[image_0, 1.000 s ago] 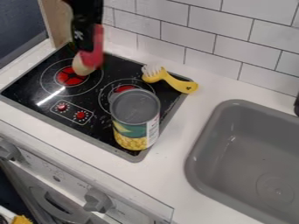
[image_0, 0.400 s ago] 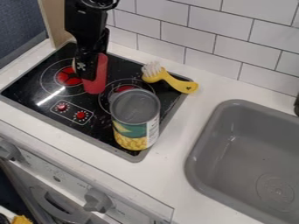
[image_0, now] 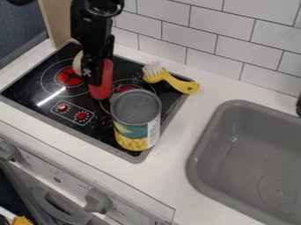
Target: Move red cup from top left of stove and put between the burners
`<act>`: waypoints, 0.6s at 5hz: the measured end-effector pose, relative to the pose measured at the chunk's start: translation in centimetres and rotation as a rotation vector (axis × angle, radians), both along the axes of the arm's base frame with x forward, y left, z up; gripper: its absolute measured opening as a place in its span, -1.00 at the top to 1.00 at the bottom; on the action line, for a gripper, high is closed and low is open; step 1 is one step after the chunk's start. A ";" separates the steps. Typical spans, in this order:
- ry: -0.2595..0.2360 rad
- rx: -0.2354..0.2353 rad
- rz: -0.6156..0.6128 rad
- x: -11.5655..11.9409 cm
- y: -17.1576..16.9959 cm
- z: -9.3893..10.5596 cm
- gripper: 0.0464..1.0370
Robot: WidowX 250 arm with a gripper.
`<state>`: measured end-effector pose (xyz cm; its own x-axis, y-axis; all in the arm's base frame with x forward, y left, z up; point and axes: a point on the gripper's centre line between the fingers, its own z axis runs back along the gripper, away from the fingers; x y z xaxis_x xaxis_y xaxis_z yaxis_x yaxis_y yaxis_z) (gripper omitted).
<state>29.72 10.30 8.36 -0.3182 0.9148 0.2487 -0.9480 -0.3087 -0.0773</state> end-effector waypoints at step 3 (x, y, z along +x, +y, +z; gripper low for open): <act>-0.025 -0.014 0.026 0.2 0.4 -0.3 -0.97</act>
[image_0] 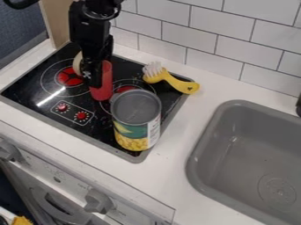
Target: Move red cup from top left of stove and put between the burners
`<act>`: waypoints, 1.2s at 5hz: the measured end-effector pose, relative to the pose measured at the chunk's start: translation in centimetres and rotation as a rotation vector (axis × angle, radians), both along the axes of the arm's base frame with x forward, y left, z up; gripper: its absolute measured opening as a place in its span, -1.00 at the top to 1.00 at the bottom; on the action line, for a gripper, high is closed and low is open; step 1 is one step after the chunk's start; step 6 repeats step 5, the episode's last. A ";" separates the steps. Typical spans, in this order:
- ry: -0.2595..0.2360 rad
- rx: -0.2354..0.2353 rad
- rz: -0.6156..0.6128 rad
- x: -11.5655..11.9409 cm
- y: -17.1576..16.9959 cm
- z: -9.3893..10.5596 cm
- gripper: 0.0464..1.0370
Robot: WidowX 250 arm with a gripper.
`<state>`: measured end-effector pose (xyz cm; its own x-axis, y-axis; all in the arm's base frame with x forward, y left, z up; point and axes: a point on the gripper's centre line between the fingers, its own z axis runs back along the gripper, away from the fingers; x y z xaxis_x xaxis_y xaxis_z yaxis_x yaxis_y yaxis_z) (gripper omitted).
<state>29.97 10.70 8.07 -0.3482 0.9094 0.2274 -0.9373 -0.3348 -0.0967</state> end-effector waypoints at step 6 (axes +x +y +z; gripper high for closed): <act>-0.196 0.071 -0.069 0.5 -1.2 9.1 -0.94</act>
